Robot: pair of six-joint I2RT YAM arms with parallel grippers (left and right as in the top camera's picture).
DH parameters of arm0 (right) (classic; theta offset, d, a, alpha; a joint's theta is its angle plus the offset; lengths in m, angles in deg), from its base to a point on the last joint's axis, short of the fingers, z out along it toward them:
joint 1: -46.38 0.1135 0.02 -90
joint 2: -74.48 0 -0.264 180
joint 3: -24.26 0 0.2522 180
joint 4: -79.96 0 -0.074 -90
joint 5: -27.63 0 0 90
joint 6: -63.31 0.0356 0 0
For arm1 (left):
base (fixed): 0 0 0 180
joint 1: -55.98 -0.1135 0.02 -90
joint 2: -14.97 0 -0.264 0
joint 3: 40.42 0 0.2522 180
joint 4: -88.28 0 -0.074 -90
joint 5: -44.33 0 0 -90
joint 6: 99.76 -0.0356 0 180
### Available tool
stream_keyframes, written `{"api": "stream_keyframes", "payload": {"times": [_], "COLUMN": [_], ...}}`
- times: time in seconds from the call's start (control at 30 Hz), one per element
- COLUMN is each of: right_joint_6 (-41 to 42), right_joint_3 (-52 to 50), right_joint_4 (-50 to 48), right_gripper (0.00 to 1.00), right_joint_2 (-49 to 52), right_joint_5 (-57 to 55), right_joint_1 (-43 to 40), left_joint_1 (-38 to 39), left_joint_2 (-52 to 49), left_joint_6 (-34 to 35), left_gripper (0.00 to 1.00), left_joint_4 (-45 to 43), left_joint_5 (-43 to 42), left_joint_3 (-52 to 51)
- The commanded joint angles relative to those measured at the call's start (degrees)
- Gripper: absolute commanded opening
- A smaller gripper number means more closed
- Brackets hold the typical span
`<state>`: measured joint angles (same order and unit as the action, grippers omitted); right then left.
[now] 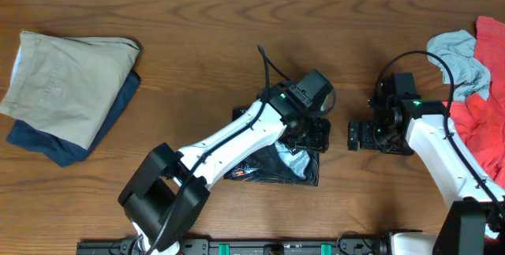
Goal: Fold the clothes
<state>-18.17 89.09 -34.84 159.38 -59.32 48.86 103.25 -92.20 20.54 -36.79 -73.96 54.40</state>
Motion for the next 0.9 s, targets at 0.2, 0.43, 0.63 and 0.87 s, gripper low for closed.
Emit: {"api": "stream_keyframes", "payload": {"times": [0.2,0.43,0.63,0.87], "right_joint_6": [-9.09,-15.43,-14.58,-9.4], "right_joint_3": [1.03,2.45,3.85,3.82], "right_joint_4": [-2.69,-6.51,-10.64,-18.47], "right_gripper": [0.99,0.99,0.99,0.66], "right_joint_2": [-0.81,-0.81,-0.79,-0.66], "right_joint_5": [17.62,36.15,37.33,31.85], "right_joint_1": [-0.17,1.31,8.44,17.31], "left_joint_1": [-11.3,-22.8,-28.52,-30.21], "left_joint_2": [9.99,13.29,12.72,12.72], "left_joint_6": [-7.61,-7.32,-6.01,-6.05], "left_gripper": [0.52,0.56,0.7,0.72], "left_joint_4": [13.46,20.31,19.91,19.65], "left_joint_5": [10.38,15.52,15.47,15.5], "left_joint_3": [0.61,0.55,-1.9,-4.79]}}
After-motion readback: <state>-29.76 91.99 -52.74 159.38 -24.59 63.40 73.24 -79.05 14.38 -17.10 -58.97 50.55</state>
